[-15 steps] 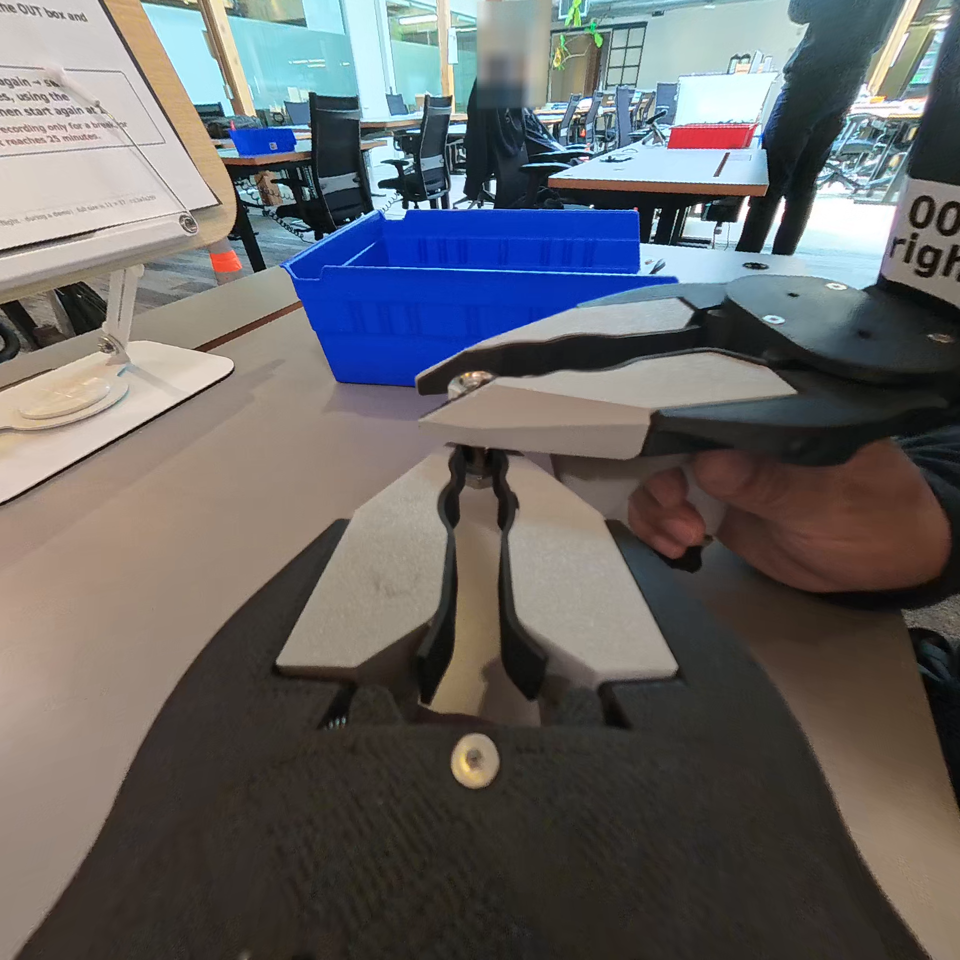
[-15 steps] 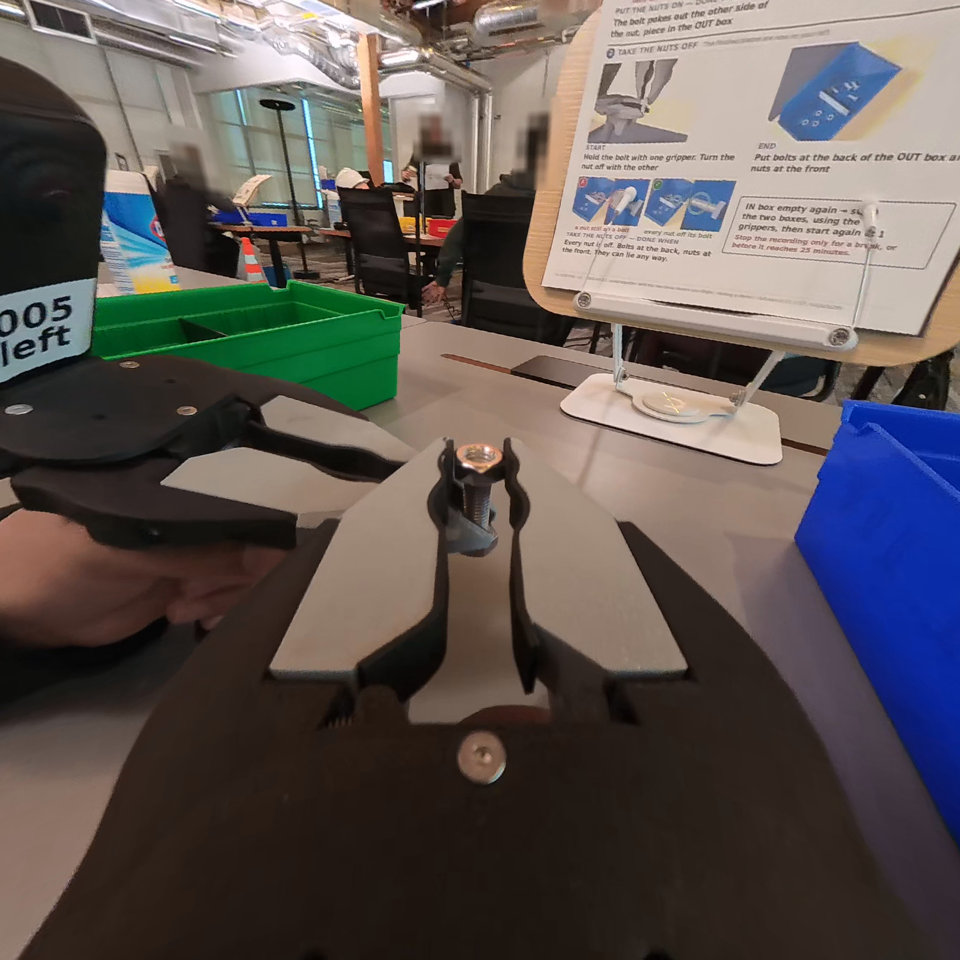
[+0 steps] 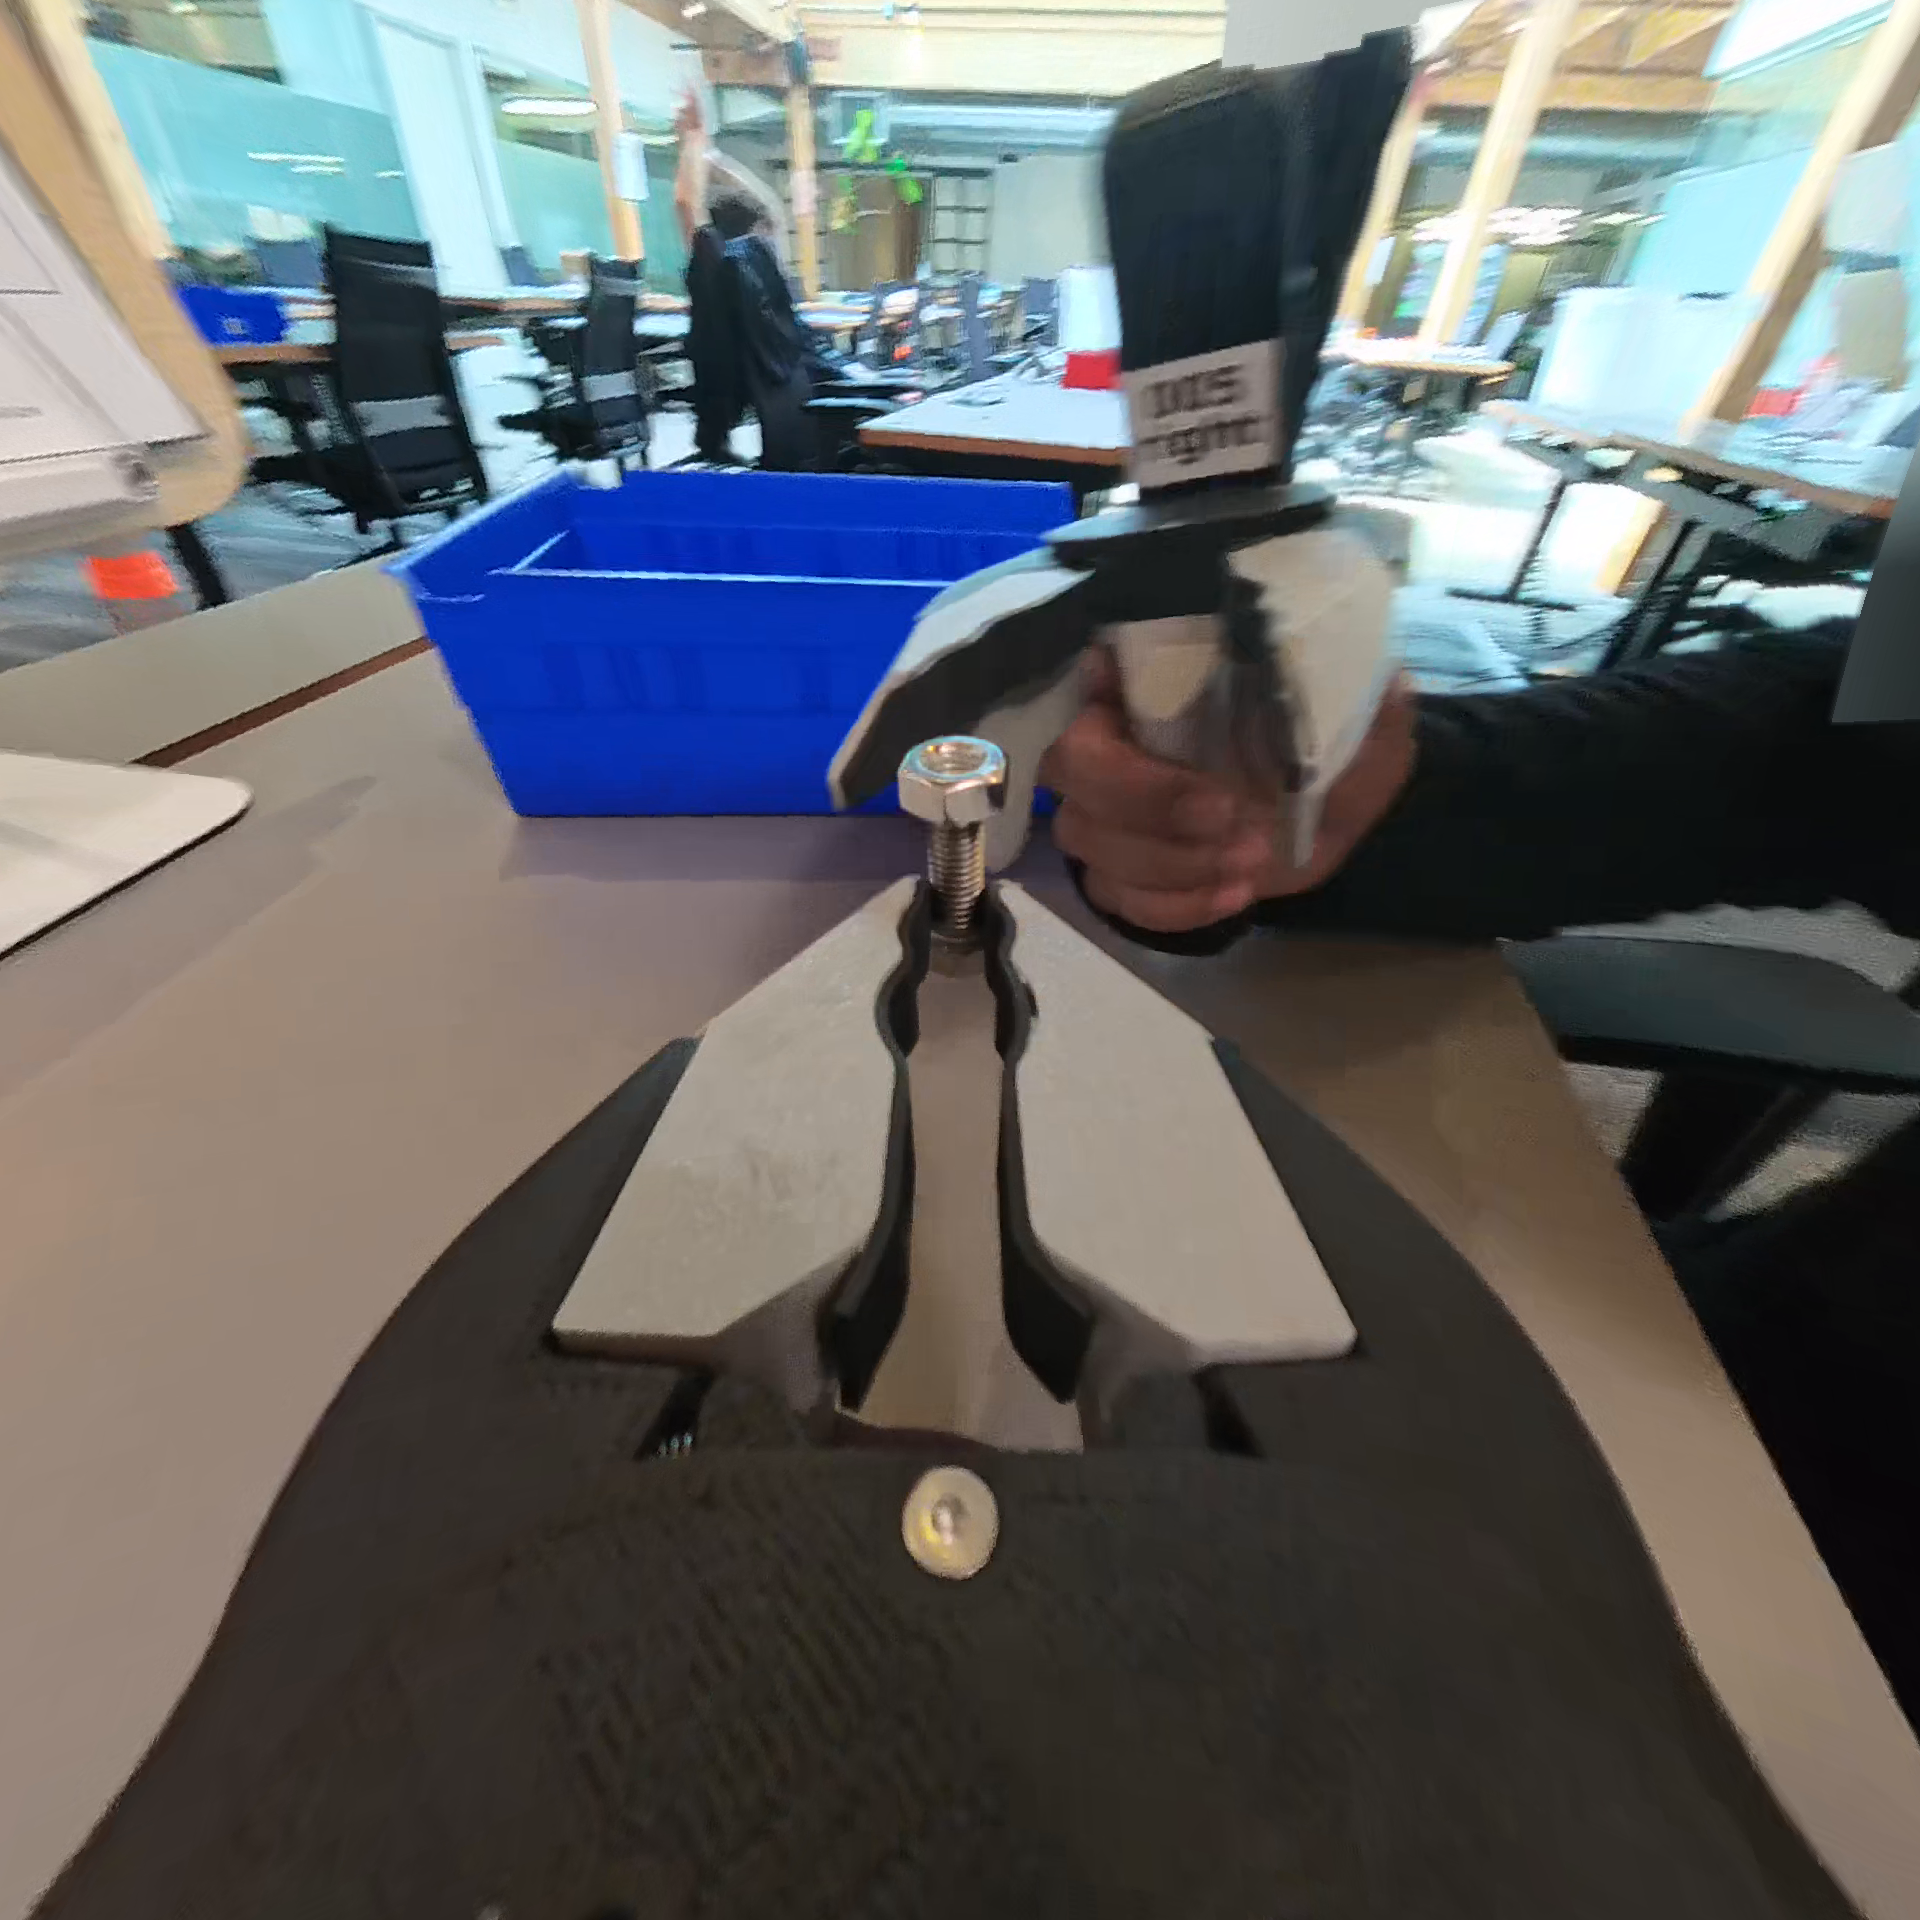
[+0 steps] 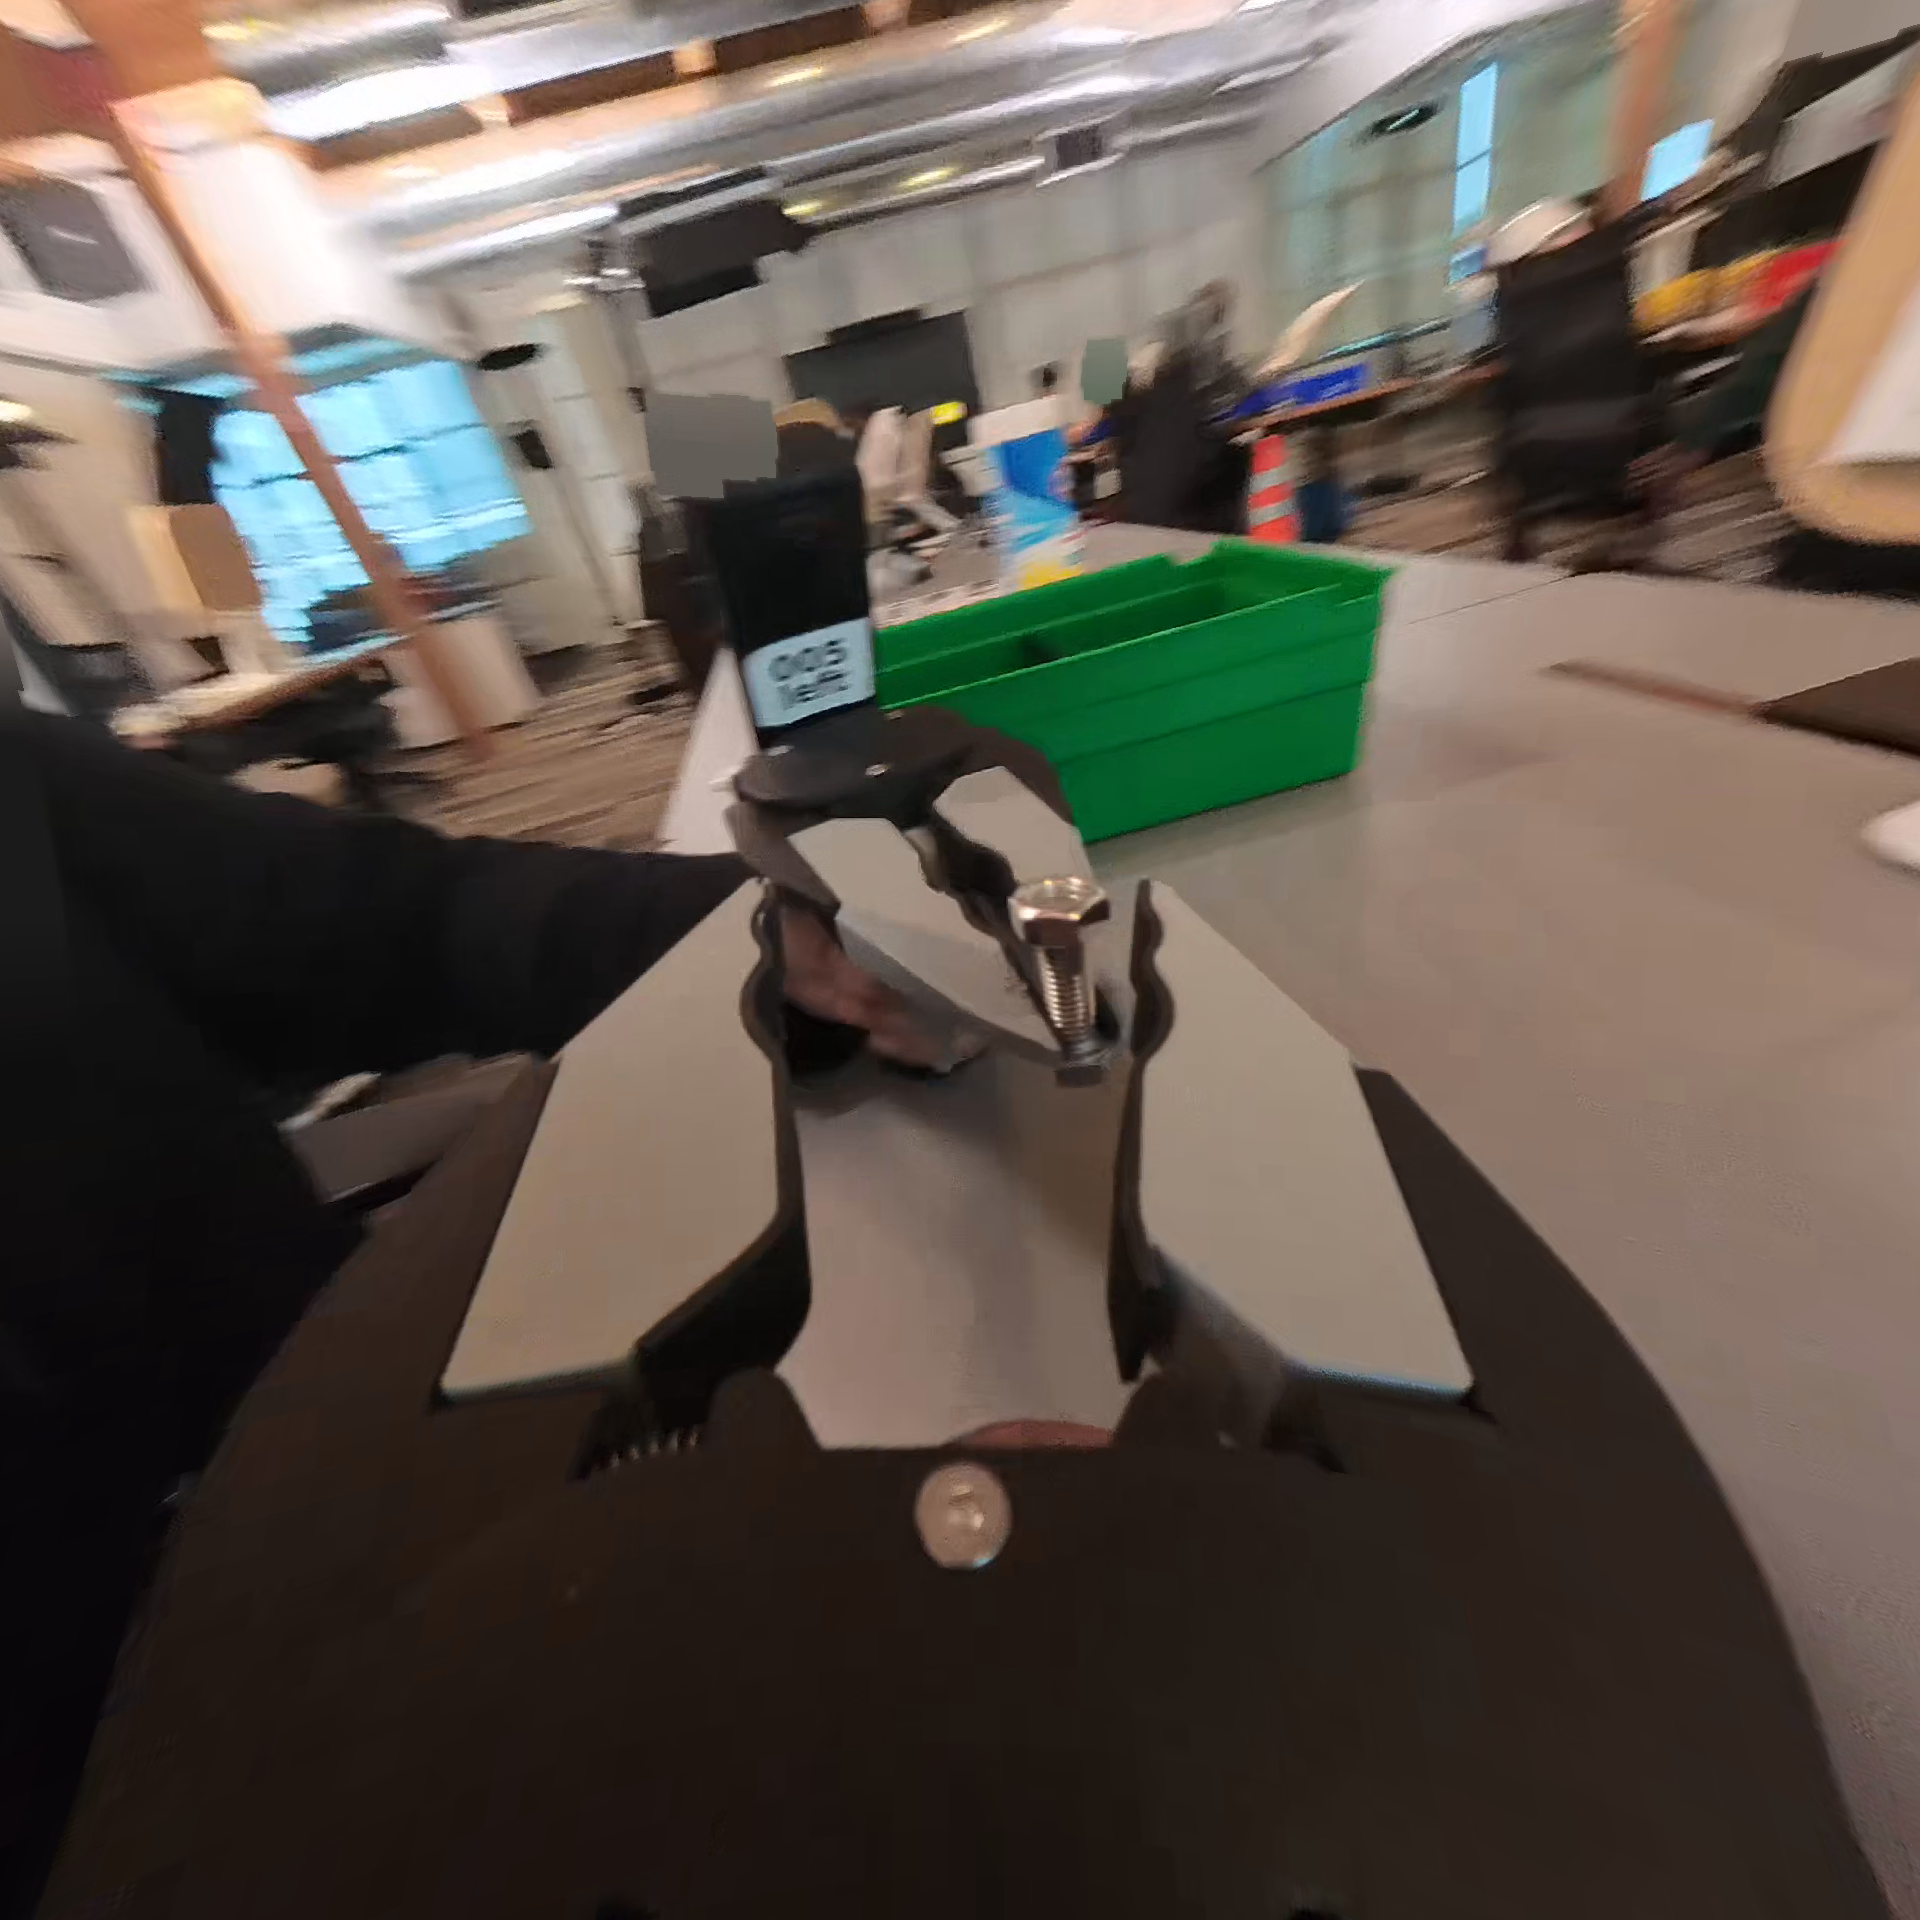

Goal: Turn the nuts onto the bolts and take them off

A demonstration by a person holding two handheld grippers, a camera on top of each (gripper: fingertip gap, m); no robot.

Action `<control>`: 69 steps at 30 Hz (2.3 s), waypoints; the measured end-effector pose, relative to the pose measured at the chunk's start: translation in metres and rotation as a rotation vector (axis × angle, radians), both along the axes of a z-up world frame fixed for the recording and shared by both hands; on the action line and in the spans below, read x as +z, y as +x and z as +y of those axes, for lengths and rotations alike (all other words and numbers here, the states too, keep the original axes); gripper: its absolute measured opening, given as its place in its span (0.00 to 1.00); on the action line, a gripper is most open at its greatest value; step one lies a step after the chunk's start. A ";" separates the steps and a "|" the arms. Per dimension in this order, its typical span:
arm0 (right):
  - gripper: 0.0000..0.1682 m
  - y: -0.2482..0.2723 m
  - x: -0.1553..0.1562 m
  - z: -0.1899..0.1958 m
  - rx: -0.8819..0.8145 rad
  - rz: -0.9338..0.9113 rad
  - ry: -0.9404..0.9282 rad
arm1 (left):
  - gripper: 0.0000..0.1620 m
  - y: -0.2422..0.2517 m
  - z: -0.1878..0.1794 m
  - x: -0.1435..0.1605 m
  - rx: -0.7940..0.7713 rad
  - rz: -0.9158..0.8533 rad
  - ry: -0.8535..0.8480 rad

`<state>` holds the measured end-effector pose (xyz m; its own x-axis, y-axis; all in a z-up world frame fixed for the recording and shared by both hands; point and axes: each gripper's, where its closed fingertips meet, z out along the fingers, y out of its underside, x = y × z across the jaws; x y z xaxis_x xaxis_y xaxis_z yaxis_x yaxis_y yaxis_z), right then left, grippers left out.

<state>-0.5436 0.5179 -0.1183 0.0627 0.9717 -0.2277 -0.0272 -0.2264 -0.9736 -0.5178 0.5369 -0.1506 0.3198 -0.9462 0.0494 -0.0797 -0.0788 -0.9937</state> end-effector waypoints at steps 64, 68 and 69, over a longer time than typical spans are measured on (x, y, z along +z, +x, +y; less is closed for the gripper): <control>0.14 -0.001 -0.003 0.026 -0.016 -0.025 -0.005 | 0.04 -0.036 0.044 -0.008 0.192 -0.065 -0.217; 0.37 -0.003 -0.016 0.047 -0.107 -0.070 -0.068 | 0.04 -0.018 0.029 -0.012 0.142 -0.002 -0.168; 0.38 -0.007 -0.019 0.046 -0.097 -0.081 -0.076 | 0.04 -0.014 0.024 -0.011 0.119 -0.004 -0.166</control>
